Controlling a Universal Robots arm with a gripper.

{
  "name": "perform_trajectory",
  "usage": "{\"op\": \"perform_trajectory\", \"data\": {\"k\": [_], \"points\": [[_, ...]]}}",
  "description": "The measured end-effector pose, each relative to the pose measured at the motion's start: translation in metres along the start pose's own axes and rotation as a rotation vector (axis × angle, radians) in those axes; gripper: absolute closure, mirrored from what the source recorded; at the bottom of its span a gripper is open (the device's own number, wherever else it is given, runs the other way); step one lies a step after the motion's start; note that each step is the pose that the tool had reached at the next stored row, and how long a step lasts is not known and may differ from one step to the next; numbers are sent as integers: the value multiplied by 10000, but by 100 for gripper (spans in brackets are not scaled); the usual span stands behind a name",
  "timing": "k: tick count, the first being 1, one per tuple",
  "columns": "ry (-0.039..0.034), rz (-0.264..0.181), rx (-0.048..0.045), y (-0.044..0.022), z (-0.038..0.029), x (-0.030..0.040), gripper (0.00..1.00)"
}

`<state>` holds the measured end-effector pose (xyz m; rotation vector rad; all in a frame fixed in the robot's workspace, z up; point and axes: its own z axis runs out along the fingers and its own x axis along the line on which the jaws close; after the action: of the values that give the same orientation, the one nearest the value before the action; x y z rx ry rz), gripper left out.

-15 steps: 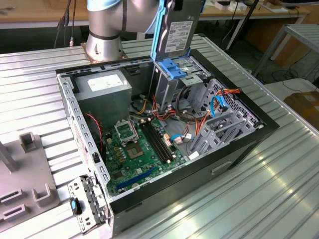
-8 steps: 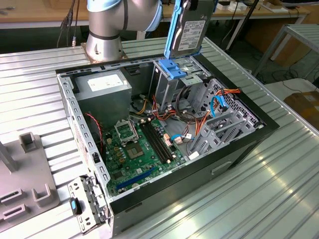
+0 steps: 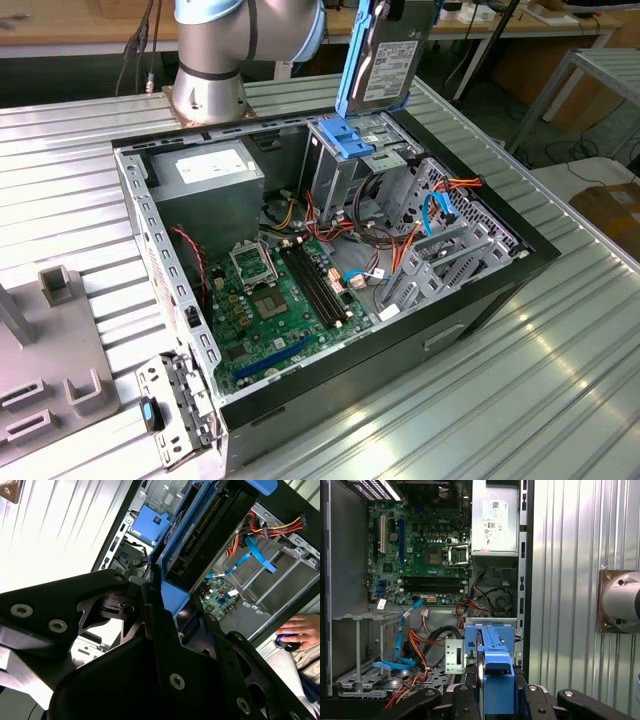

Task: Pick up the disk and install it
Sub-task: 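Pick up the disk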

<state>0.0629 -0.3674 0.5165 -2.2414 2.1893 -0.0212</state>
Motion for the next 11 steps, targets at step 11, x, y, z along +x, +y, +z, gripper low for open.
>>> {"op": "perform_trajectory", "data": {"k": [11], "points": [[0, 1, 0, 9, 2, 369, 64]]}}
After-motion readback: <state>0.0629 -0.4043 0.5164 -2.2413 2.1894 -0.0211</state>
